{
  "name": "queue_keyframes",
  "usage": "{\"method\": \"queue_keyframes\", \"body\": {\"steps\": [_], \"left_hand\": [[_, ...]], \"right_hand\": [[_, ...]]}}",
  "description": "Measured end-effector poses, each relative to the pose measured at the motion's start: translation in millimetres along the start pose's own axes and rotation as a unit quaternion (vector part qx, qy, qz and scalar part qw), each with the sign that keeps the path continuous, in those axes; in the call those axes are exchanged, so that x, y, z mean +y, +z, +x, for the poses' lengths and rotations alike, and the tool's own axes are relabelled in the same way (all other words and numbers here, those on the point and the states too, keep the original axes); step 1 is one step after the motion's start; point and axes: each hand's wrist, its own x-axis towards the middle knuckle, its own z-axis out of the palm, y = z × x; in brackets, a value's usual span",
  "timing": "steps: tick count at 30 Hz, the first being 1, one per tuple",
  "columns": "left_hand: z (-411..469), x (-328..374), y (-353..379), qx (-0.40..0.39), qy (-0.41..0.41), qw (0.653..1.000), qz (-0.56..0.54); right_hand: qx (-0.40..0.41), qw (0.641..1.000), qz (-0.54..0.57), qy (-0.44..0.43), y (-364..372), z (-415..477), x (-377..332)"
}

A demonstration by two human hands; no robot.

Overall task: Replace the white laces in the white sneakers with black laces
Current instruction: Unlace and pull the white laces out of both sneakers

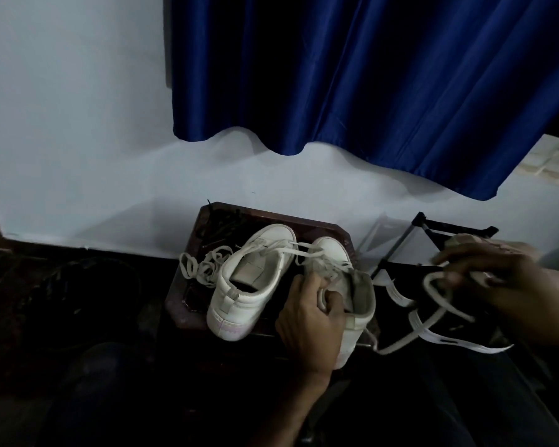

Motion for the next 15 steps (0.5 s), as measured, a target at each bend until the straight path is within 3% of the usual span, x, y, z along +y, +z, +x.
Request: {"method": "queue_keyframes", "body": {"steps": [4, 8, 13, 15], "left_hand": [[0.9, -0.9, 1.1, 0.004, -0.003, 1.0, -0.005], [-0.9, -0.4, 1.6, 0.005, -0.005, 1.0, -0.015], [-0.9, 0.0, 1.4, -0.004, -0.005, 1.0, -0.003], [-0.1, -0.8, 1.2, -0.006, -0.007, 1.0, 0.003]], "right_hand": [[0.1, 0.993, 0.004, 0.068, -47.5, -4.2, 86.6], [0.136, 0.981, 0.104, 0.089, -31.2, 33.3, -0.4], [0.15, 0.975, 0.143, 0.077, -17.8, 125.4, -32.7], [0.168, 0.961, 0.21, 0.069, -8.5, 160.9, -46.6]]}}
